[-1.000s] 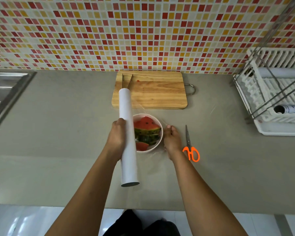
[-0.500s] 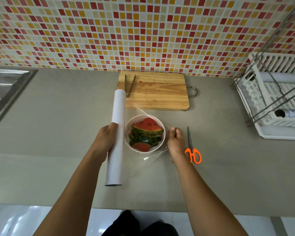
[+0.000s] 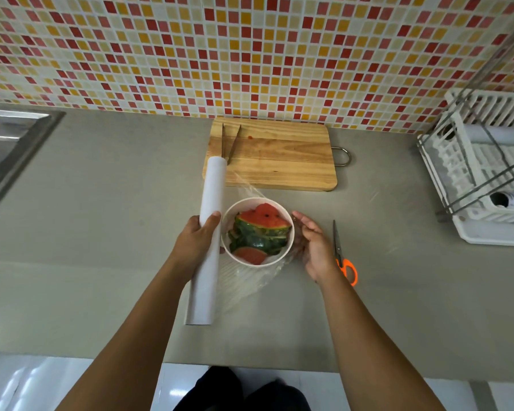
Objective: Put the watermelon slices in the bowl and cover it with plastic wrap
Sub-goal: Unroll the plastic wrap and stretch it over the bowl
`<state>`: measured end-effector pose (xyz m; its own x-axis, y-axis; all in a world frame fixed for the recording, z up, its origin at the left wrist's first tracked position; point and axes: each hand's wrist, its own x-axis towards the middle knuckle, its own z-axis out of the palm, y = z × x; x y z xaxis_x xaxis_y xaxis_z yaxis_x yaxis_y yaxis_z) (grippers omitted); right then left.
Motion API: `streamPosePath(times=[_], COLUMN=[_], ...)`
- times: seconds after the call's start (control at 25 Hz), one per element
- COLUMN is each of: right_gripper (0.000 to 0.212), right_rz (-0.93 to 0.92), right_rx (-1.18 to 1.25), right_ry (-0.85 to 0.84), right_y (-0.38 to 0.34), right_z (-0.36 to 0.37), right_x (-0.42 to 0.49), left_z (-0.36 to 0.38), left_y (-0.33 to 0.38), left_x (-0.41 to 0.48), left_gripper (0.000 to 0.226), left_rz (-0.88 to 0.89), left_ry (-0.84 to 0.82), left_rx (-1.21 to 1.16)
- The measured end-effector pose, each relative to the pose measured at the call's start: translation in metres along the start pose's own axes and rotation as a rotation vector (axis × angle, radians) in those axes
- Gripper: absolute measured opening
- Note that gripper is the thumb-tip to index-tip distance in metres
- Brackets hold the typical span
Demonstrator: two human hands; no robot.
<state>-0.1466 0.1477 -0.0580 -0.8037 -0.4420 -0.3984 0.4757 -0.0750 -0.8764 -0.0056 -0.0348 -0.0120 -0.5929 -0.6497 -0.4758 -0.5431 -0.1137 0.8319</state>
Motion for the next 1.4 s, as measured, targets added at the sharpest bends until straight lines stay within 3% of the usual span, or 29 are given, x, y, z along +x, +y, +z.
streamPosePath(times=[0.12, 0.24, 0.32, 0.52, 0.72, 0.8, 0.84, 0.96, 1.0, 1.16, 1.24, 1.36, 1.4], right_gripper=[0.033, 0.040, 0.049, 0.077, 0.066, 0.072, 0.075, 0.104, 0.105, 0.062, 0.065, 0.075, 0.071], right_rz=[0.084, 0.112, 0.116, 0.032, 0.005, -0.266, -0.376, -0.271, -0.223, -0.202, -0.175, -0.206, -0.214], right_rx=[0.259, 0.296, 0.180, -0.421, -0.751, -0.652, -0.511, -0.187, -0.146, -0.022, -0.130, -0.610, -0.650], right_ry=[-0.026, -0.039, -0.025, 0.069, 0.389, 0.521, 0.491, 0.135, 0.115, 0.281, 0.366, 0.486, 0.463], right_y=[-0.005, -0.007, -0.005, 0.001, 0.003, 0.001, 0.002, 0.014, 0.021, 0.035, 0.034, 0.028, 0.024], right_z=[-0.004, 0.002, 0.008, 0.028, 0.030, 0.027, 0.028, 0.042, 0.048, 0.060, 0.060, 0.042, 0.036], right_x=[0.003, 0.001, 0.000, 0.001, -0.001, -0.007, -0.010, -0.024, -0.026, -0.022, -0.021, -0.014, -0.007], left_z=[-0.001, 0.001, 0.001, 0.002, 0.002, 0.004, 0.005, 0.010, 0.011, 0.014, 0.014, 0.012, 0.009], left_y=[-0.004, -0.010, -0.012, -0.014, -0.019, -0.020, -0.020, -0.020, -0.020, -0.020, -0.020, -0.021, -0.021], left_x=[0.001, 0.001, 0.002, 0.009, 0.009, 0.007, 0.006, 0.005, 0.005, 0.006, 0.006, 0.006, 0.007], left_gripper=[0.049, 0.049, 0.050, 0.043, 0.041, 0.044, 0.047, 0.048, 0.046, 0.040, 0.041, 0.048, 0.051], left_rz=[0.012, 0.030, 0.009, -0.055, 0.007, 0.055, 0.081, 0.118, 0.128, 0.157, 0.163, 0.159, 0.155], left_ry=[-0.036, -0.043, -0.054, -0.057, -0.007, 0.024, 0.045, 0.086, 0.094, 0.116, 0.116, 0.112, 0.108], left_rx=[-0.058, -0.101, -0.137, -0.155, -0.032, 0.042, 0.080, 0.138, 0.147, 0.196, 0.214, 0.221, 0.215])
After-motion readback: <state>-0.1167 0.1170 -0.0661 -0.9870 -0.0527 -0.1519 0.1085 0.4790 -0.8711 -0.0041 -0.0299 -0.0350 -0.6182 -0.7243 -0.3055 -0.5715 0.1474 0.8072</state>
